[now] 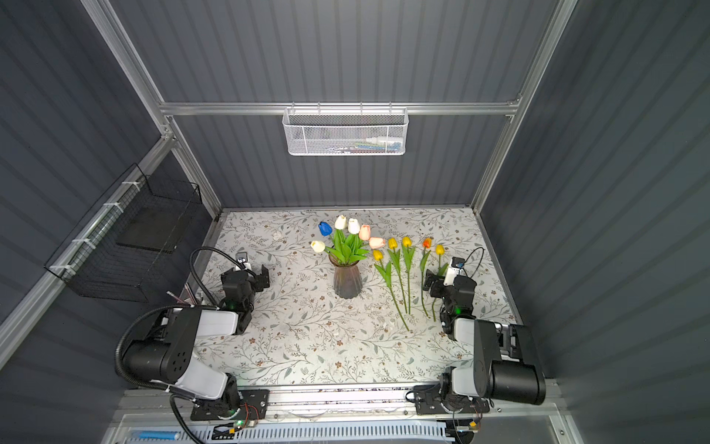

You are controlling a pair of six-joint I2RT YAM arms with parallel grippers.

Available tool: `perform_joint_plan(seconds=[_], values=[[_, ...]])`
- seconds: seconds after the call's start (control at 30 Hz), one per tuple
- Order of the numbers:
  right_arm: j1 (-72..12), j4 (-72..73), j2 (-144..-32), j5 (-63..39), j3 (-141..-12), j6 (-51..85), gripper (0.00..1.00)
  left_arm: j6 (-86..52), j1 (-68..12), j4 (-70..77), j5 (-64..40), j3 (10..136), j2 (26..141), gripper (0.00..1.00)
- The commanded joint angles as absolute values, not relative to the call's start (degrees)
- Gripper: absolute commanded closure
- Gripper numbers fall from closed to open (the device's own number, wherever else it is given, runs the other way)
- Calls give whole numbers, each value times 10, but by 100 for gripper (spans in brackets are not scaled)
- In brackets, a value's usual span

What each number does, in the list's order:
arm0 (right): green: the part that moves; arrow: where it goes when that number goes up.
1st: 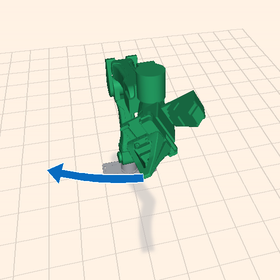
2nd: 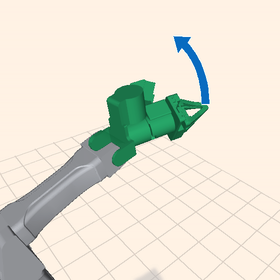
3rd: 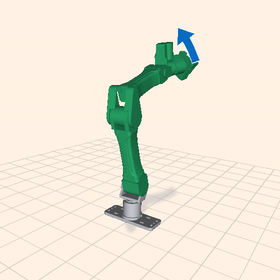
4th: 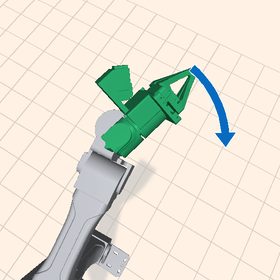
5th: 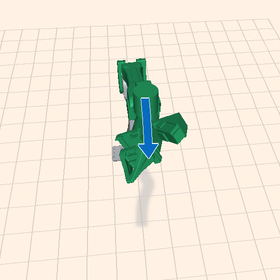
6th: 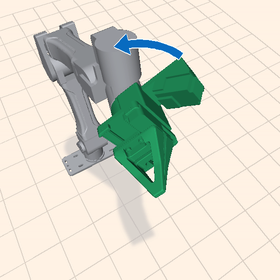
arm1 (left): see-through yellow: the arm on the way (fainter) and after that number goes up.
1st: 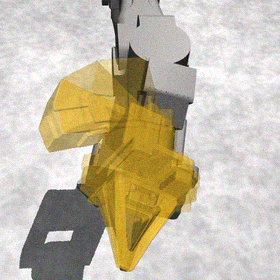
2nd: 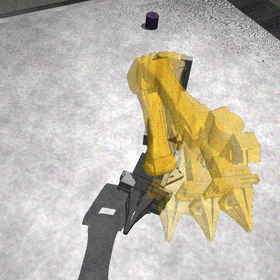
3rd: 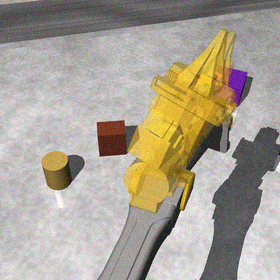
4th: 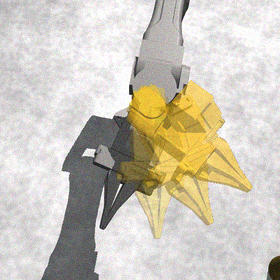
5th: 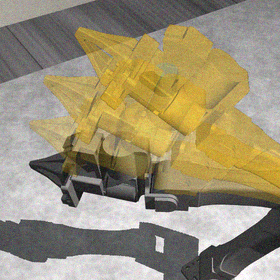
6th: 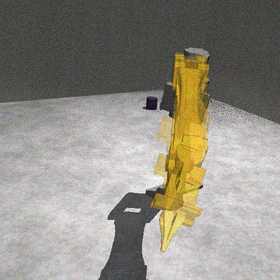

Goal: Pick out yellow flowers from the vase
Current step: Reset both arms

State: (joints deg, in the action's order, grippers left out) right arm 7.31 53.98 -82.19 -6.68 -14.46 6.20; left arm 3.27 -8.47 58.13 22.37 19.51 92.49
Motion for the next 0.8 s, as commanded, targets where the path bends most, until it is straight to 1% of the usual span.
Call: perform_joint_plan(seconds=[0.0, 0.03, 0.07, 0.13, 0.17, 0.2, 0.23, 0.27, 0.3, 0.63, 0.77], values=[[72, 687, -841, -62, -124, 57, 1, 43, -84, 798, 195, 152, 1006, 0], [73, 662, -832, -56, -127, 58, 1, 40, -84, 786, 190, 150, 1001, 0], [73, 653, -831, -55, -132, 59, 1, 31, -84, 733, 194, 154, 979, 0], [72, 633, -844, -69, -153, 56, 1, 27, -80, 691, 195, 182, 983, 0], [73, 582, -836, -65, -174, 56, 1, 31, -79, 659, 191, 207, 989, 0], [68, 546, -831, -62, -187, 52, 1, 27, -76, 573, 183, 240, 982, 0], [64, 549, -832, -54, -189, 49, 1, 20, -67, 518, 163, 267, 980, 0], [62, 573, -839, -51, -183, 49, 1, 5, -42, 517, 121, 273, 983, 0], [62, 577, -842, -51, -182, 50, 1, 1, -33, 532, 106, 266, 983, 0], [62, 576, -838, -54, -180, 47, 1, 2, -33, 524, 102, 268, 983, 0], [62, 572, -838, -63, -182, 45, 1, 15, -32, 512, 70, 275, 984, 0]])
